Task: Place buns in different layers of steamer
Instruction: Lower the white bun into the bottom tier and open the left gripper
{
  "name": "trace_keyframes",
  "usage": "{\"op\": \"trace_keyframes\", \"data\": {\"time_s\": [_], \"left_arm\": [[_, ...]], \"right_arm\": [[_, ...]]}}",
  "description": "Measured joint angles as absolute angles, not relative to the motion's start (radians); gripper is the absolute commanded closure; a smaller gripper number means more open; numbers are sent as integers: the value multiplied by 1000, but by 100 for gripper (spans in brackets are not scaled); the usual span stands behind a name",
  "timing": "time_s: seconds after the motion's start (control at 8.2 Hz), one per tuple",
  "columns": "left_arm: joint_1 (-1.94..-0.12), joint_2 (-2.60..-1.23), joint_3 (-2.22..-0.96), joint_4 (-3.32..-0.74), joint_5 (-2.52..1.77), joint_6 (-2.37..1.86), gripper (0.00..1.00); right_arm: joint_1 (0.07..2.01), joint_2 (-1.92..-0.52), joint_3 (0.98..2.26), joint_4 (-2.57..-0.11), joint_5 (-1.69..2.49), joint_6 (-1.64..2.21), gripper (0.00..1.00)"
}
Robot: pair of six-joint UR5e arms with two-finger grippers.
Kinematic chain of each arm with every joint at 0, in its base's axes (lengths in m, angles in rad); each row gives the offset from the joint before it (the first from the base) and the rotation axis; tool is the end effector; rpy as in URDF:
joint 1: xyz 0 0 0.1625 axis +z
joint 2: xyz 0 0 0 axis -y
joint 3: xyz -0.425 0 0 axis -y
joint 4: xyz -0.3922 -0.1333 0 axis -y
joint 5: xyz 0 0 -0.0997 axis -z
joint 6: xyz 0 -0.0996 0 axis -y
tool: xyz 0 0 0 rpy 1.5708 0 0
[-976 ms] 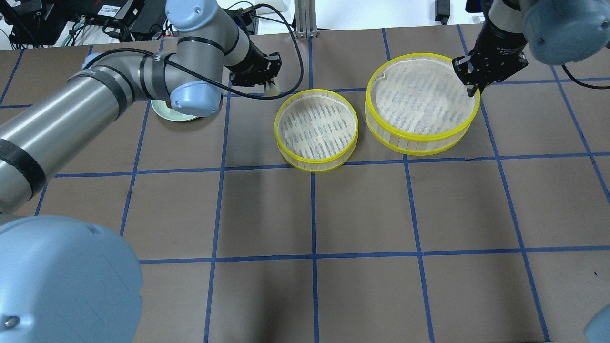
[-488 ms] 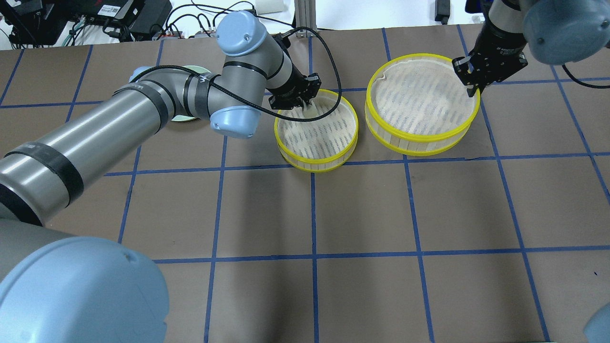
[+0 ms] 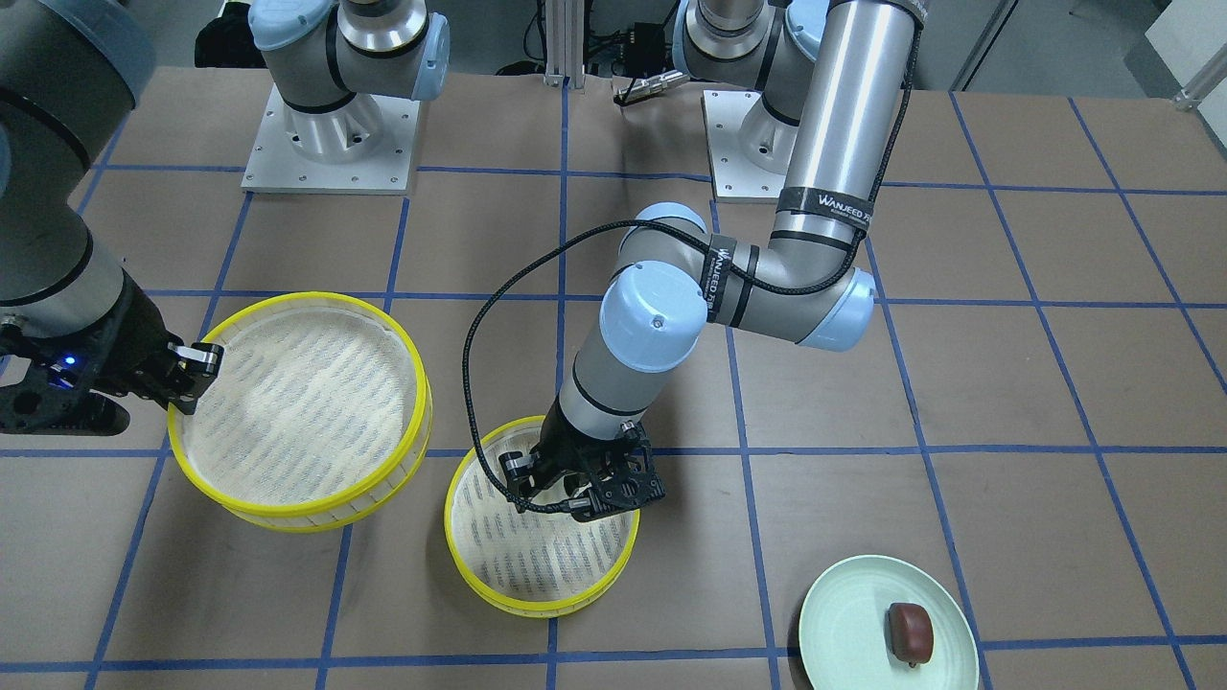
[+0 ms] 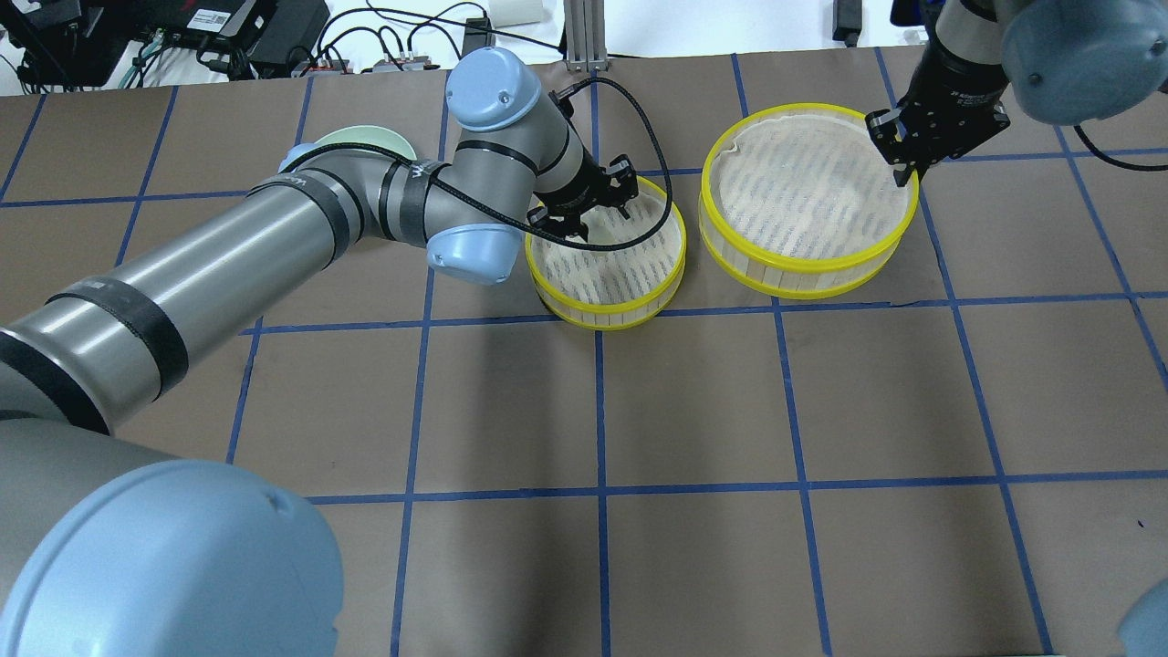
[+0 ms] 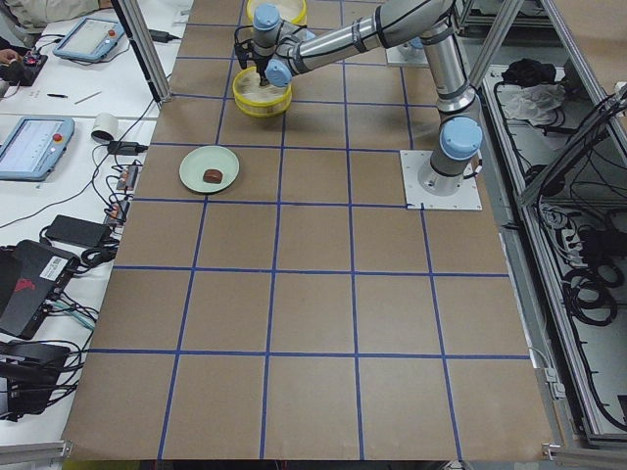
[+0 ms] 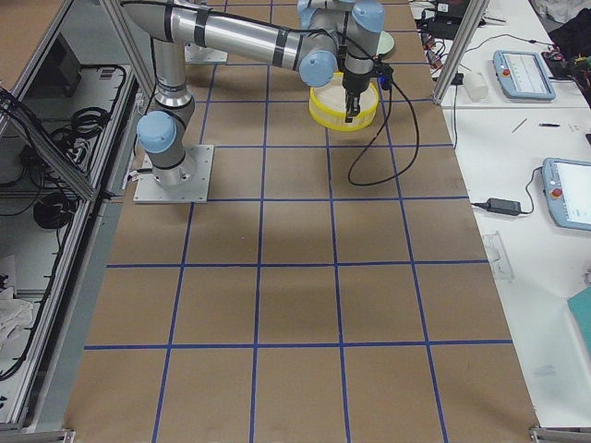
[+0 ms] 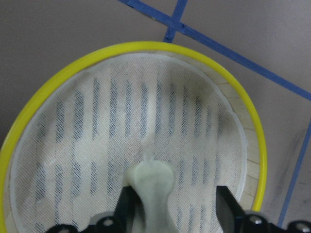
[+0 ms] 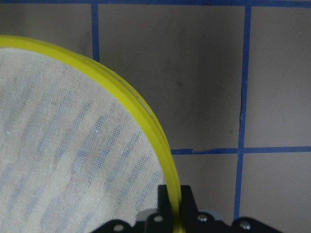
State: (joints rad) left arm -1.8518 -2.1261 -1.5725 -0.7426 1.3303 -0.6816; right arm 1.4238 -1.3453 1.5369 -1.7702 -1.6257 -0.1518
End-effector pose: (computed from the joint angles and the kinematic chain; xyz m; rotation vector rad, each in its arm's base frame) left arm -0.3391 -0.6088 0.2498 0.5116 -2.7520 0.1819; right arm 0.0414 -0.5930 0.4034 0.0071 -3.0861 -0.0007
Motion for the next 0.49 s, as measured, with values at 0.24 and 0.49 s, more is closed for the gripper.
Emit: {"op": "trace_keyframes", "data": {"time_s": [0.24, 0.49], "left_arm": [[-1854, -2118, -1568, -742, 1330, -688, 0], [-1851, -2106, -1559, -743, 1357, -643, 0]], "right_arm": [[1424, -1345, 1538, -1770, -1622, -150, 100], [1424, -1347, 1538, -1770, -1619, -143, 100]]}}
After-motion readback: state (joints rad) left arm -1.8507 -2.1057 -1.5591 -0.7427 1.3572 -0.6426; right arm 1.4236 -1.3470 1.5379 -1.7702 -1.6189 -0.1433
